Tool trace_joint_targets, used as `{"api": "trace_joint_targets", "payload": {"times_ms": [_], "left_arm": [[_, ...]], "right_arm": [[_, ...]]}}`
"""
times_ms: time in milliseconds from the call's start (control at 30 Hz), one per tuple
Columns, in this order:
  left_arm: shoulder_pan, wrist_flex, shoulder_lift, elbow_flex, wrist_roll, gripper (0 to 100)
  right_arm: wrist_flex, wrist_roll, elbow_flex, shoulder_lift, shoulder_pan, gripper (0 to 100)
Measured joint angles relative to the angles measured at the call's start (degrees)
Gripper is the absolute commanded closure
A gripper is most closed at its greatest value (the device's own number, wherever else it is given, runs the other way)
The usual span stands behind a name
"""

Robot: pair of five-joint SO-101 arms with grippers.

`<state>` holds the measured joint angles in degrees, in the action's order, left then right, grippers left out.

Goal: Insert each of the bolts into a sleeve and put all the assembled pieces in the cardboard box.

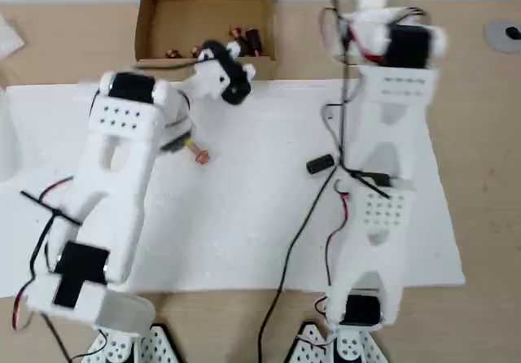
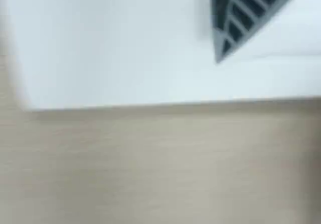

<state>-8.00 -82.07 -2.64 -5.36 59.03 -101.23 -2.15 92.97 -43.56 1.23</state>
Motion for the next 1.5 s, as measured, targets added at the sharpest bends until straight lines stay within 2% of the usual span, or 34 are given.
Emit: {"api": "trace_joint_targets", "payload": {"times_ms": [133, 300, 500, 600, 833, 1133, 1500], "left_arm": [[0.09, -0.09, -9.14, -7.21, 0.97, 78], [0.09, 1.67, -21.89, -12.48, 1.67, 78], [0.44, 1.85, -32.44, -23.03, 6.51, 78], [0.44, -0.97, -35.87, -29.19, 9.85, 78], [1.14, -11.87, -40.62, -40.26, 18.73, 78], [4.22, -17.32, -40.88, -48.53, 29.19, 78], [0.62, -17.76, -43.60, -48.70, 31.91, 78]], "right_arm": [[-0.09, 2.90, 0.09, 5.63, 5.27, 60.1], [-0.18, 3.60, 0.09, 7.47, 10.20, 60.1], [-0.26, 3.60, 0.09, 7.47, 12.84, 60.1], [-0.26, 3.60, 0.09, 7.47, 13.10, 60.1], [-0.26, 3.60, -3.87, 7.47, 13.10, 60.1], [-0.26, 3.60, -10.20, 7.47, 13.19, 60.1], [-0.26, 3.60, -10.90, 7.47, 13.19, 60.1]]}}
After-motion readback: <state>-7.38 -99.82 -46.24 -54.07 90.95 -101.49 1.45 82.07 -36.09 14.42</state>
